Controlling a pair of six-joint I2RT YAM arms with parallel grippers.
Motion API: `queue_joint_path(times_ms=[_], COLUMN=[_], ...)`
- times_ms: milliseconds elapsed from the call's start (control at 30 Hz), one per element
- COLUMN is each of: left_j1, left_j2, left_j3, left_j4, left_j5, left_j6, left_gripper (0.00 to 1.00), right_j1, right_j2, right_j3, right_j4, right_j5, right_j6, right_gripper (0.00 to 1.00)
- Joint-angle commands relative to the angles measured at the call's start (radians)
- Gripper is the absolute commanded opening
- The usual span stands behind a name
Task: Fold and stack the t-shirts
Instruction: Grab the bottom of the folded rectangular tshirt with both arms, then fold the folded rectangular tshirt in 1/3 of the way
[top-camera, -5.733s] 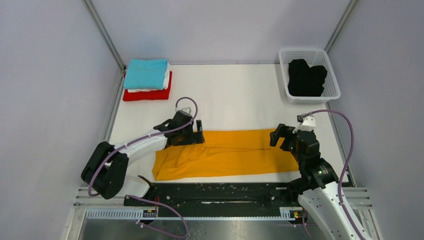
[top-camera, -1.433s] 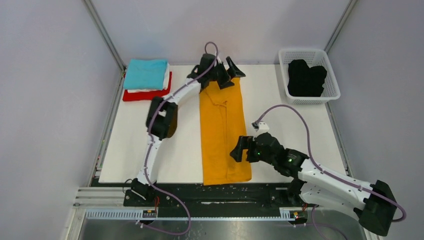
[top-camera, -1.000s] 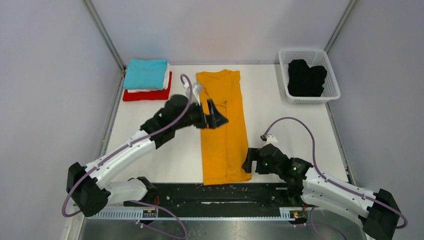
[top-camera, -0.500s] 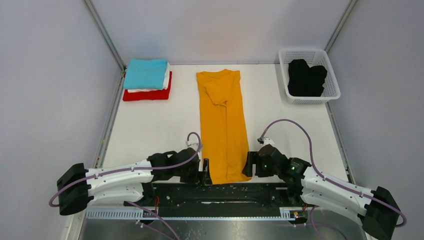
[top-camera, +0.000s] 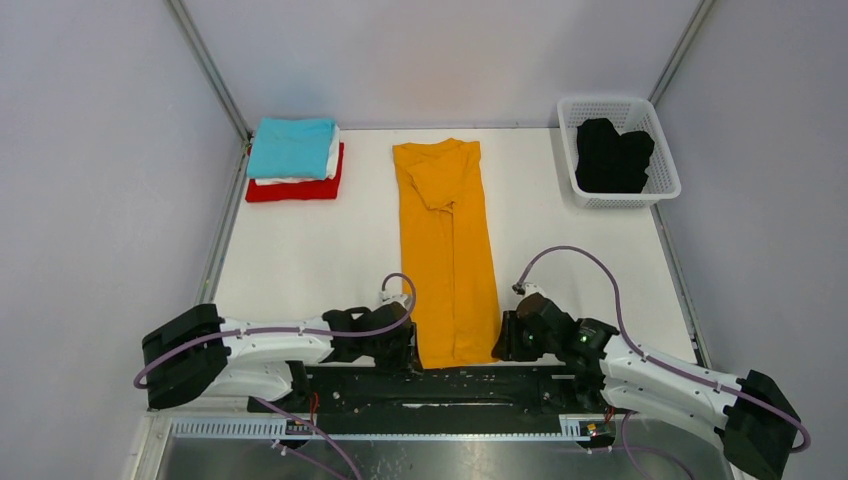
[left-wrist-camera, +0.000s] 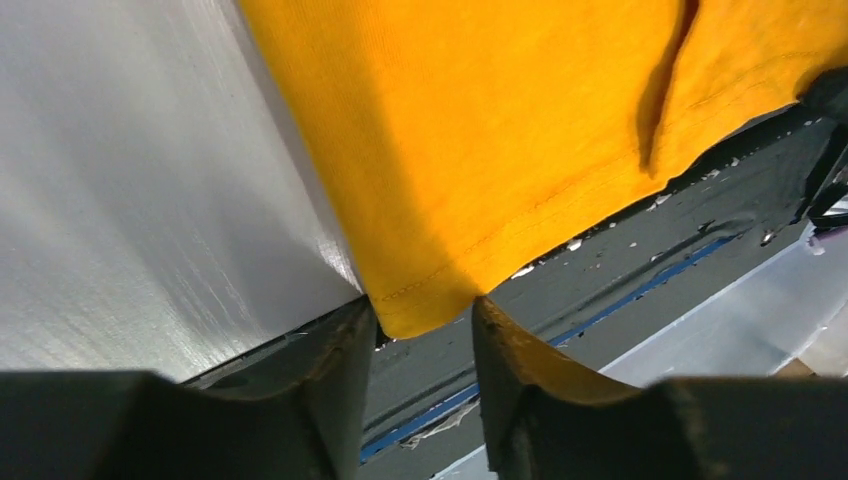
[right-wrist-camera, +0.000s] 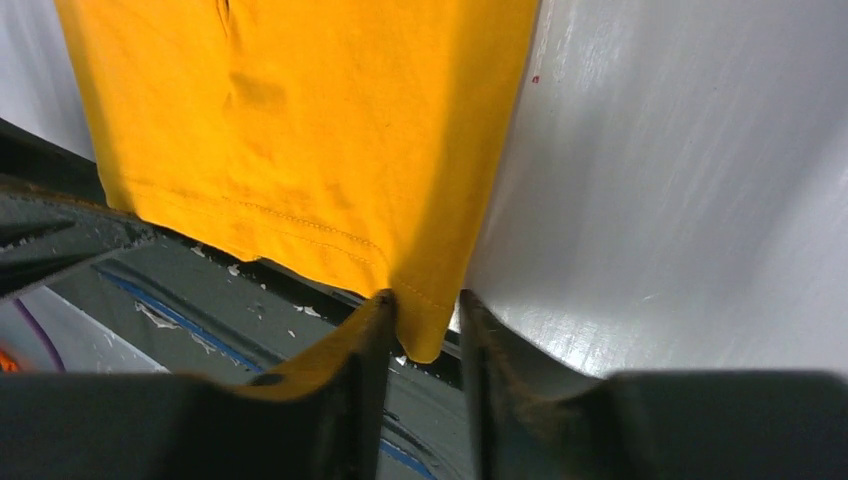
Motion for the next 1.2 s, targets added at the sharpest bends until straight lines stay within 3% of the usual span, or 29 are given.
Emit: queue_joint_path(times_ms=[0, 233, 600, 800, 1000, 1167], left_j1=[0.003, 0.003, 0.003, 0.045, 0.275, 0.406], left_j2=[0.010, -0.024, -0.271, -0.309, -0.226, -0.133], left_j3=[0.030, 0.041, -0.072, -0.075, -0.068, 0.081], left_j4=[0.026, -0.014, -0.035, 0.067, 0.308, 0.223], left_j5=[-0.074, -0.132, -0.017, -0.027, 0.071, 0.067], left_j6=[-0.021, -0.014, -0.029, -0.028, 0.015, 0.148], left_gripper=[0.35, 0.00, 0.00, 0.00, 0.00, 0.00], right_j1=[0.000, -0.001, 0.026, 0.026, 0.021, -0.061], right_j2=[0.004, -0.009, -0.108, -0.162, -0.074, 0.048], right_j3=[-0.026, -0.031, -0.082, -0.017, 0.062, 0.180], right_j4=[0.030, 0.052, 0.047, 0.021, 0.116, 0.130], right_j5=[-0.019, -0.091, -0.344, -0.185, 0.040, 0.118], right_j6=[0.019, -0.024, 0.059, 0.085, 0.129, 0.051], right_gripper=[0.31, 0.00, 0.00, 0.00, 0.00, 0.00])
